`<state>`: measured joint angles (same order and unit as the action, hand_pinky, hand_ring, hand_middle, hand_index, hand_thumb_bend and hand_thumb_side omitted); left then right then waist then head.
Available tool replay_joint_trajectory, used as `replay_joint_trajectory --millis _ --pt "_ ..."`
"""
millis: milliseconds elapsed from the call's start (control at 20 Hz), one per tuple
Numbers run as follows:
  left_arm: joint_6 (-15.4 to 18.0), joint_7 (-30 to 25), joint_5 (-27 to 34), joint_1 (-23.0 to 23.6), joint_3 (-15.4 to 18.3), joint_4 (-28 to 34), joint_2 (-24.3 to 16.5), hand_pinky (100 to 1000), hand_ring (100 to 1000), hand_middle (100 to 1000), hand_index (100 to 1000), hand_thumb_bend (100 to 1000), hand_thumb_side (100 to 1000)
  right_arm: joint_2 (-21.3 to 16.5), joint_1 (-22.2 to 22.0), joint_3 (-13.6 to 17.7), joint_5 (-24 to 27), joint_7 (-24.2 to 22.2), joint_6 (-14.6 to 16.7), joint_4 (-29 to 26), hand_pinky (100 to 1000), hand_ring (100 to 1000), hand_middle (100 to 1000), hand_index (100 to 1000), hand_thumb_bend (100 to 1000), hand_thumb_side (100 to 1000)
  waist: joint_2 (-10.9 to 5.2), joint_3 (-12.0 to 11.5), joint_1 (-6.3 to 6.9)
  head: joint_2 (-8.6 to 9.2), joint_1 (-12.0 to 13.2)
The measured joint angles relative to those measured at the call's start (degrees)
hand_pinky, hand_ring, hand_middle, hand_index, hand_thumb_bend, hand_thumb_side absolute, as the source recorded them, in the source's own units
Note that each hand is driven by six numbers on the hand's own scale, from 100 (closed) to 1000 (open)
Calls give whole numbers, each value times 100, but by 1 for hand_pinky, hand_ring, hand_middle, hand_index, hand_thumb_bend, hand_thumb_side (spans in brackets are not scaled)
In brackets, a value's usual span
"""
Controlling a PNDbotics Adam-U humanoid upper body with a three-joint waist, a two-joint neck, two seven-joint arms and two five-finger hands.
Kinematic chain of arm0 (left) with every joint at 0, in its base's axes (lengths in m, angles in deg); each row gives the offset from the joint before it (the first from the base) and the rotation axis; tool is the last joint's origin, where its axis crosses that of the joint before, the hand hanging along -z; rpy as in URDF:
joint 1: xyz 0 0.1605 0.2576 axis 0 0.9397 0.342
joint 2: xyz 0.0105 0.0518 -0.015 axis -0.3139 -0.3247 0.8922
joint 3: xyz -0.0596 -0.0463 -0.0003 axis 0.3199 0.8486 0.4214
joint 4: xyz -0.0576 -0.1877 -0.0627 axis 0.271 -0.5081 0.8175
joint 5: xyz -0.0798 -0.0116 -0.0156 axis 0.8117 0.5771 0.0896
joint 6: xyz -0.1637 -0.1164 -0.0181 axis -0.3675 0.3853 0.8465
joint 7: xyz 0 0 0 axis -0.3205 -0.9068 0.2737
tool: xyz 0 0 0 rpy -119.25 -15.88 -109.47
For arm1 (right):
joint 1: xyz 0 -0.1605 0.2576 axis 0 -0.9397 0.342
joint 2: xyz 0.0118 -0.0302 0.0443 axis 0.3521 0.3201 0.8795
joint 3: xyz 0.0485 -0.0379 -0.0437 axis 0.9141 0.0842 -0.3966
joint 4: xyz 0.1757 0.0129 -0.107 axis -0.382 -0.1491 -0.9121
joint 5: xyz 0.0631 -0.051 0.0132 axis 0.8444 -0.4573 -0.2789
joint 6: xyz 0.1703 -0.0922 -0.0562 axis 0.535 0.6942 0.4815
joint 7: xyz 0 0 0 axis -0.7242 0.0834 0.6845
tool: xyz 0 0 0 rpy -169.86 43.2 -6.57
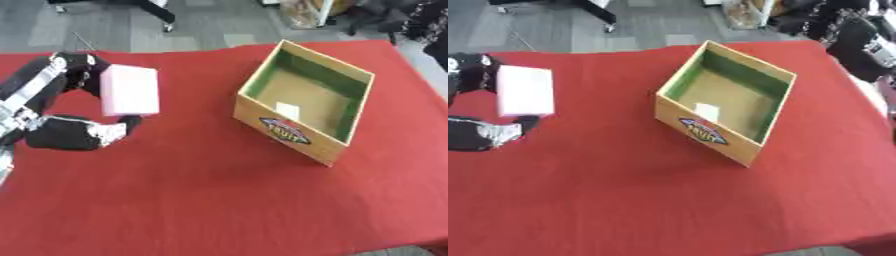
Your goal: Pick up the objects with one hand, pass them to the other hand, and then place them into the box on the other side of the table.
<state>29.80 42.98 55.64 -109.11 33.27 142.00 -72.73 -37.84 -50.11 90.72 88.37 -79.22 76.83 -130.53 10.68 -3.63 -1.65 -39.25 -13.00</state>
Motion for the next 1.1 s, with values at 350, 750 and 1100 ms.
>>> replay_joint_trajectory --millis 350,750,1100 --pt "127 29 -169 -36 -157 -295 399 671 499 389 481 126 100 88 182 -216 -1 -169 -169 1 888 1000 854 995 100 470 -44 -51 -15 -63 -93" --pt "301 160 -405 16 -276 -633 798 668 496 382 481 125 100 298 342 -471 -172 -295 -305 -1 888 1000 857 1000 100 470 -72 -129 -55 -197 -326" --pt "470 296 -678 -5 -343 -944 1153 666 494 380 482 124 100 553 507 -632 -438 -359 -472 -3 889 1000 859 1000 100 470 -70 -202 -76 -298 -567"
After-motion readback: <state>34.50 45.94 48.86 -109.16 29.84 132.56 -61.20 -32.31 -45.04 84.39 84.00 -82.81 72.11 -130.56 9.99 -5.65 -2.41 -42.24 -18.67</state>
